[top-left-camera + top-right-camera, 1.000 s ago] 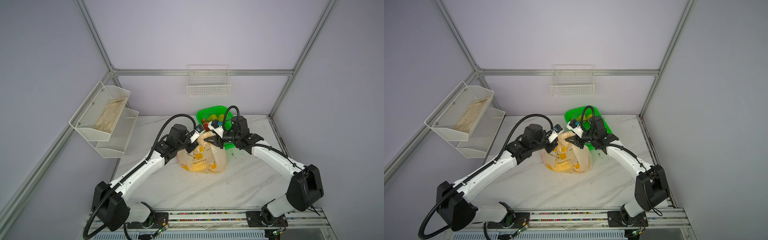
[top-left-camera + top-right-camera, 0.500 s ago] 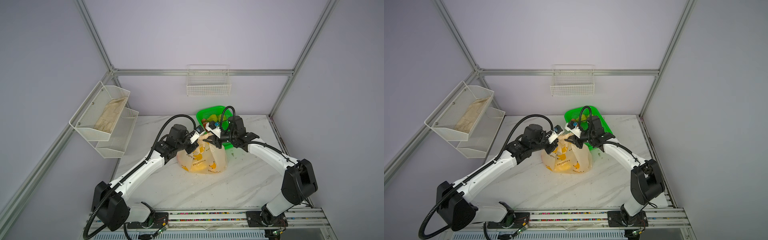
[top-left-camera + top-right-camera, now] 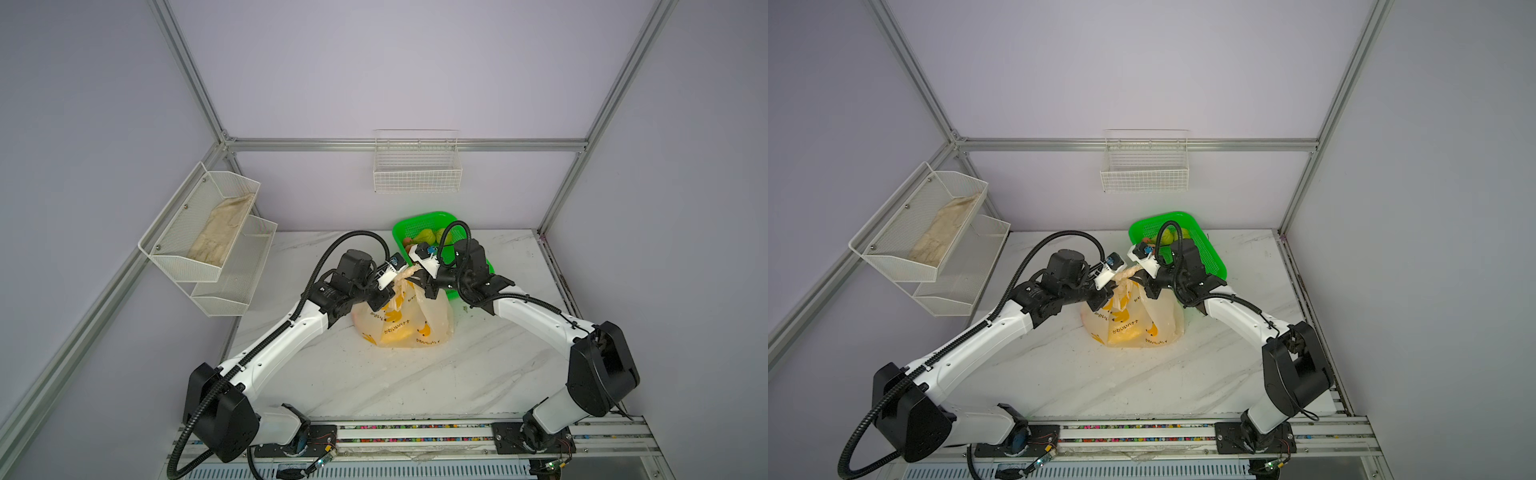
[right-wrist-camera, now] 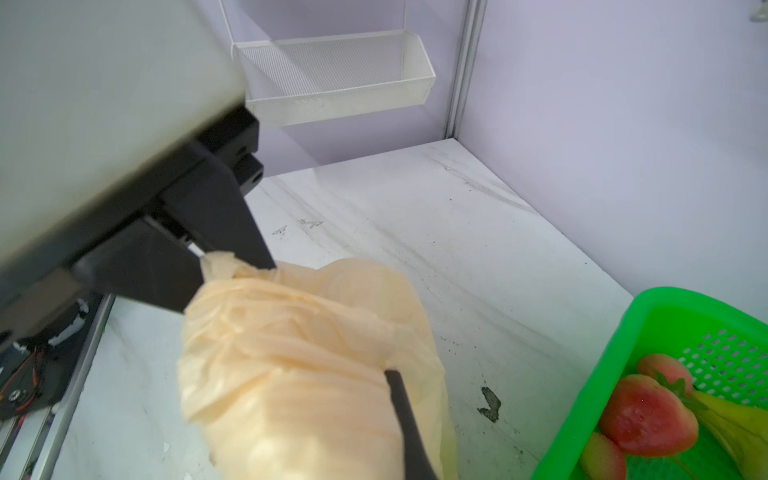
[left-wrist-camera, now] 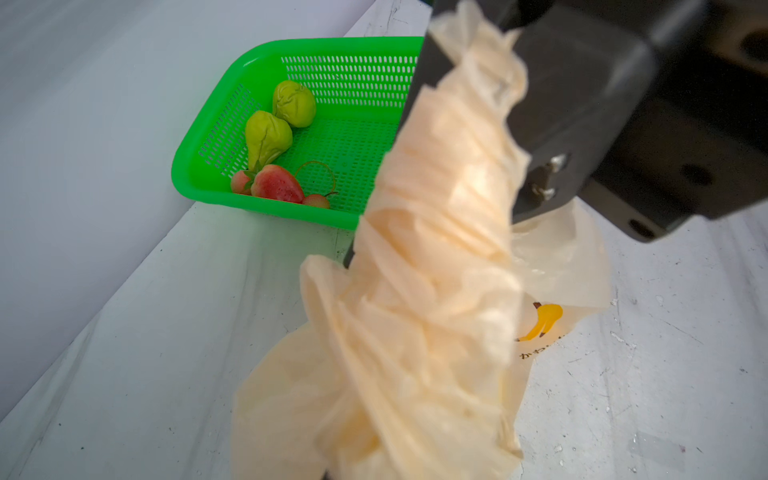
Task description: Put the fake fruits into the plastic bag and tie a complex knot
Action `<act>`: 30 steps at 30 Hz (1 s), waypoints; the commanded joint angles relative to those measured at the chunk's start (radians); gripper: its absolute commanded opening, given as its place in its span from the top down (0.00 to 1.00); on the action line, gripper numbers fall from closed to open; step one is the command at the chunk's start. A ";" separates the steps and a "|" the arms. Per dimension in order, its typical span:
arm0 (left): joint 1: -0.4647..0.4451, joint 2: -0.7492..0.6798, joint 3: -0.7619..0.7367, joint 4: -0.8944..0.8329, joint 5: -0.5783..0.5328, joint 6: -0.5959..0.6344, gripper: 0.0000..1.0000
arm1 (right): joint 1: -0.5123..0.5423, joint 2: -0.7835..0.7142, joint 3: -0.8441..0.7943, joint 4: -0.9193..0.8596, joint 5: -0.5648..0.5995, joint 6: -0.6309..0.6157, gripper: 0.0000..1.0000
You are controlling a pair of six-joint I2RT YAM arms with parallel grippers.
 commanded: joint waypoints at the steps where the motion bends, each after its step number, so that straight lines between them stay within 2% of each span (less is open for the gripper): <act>1: 0.015 -0.028 0.061 -0.045 0.046 -0.028 0.97 | 0.018 -0.059 -0.030 0.188 0.081 0.125 1.00; 9: 0.048 -0.011 0.081 -0.029 0.161 -0.095 0.97 | 0.080 -0.094 -0.122 0.363 0.227 0.207 1.00; 15: 0.060 -0.026 0.055 0.070 0.246 -0.189 0.97 | 0.095 -0.071 -0.192 0.523 0.261 0.325 1.00; 21: 0.061 -0.047 0.012 0.124 0.320 -0.229 0.96 | 0.113 -0.040 -0.234 0.627 0.339 0.370 1.00; 24: 0.064 -0.064 -0.015 0.157 0.342 -0.247 0.94 | 0.113 -0.029 -0.247 0.661 0.347 0.335 1.00; 30: 0.097 -0.100 -0.041 0.224 0.368 -0.302 0.91 | 0.113 -0.011 -0.268 0.676 0.256 0.197 1.00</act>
